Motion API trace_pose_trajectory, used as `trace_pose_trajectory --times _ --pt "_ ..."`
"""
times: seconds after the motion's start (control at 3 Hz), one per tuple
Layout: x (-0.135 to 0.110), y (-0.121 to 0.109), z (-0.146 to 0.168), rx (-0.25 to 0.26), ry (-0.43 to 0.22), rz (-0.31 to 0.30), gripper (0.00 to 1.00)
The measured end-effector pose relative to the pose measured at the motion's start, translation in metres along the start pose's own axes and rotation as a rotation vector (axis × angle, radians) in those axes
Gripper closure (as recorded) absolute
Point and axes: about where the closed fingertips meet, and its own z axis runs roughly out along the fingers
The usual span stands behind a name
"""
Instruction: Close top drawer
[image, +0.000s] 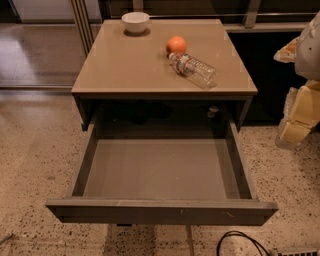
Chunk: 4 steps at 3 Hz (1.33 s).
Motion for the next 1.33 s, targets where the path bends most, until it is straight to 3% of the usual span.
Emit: trace_pose_trajectory --times 0.67,1.0,1.33 --pt "0.003 0.002 0.002 -0.003 -0.007 0.014 0.0" --pt "0.01 0.009 0.015 -0.038 -0.004 0.023 0.18" --pt "0.01 0.009 0.015 -0.038 -0.004 0.023 0.42"
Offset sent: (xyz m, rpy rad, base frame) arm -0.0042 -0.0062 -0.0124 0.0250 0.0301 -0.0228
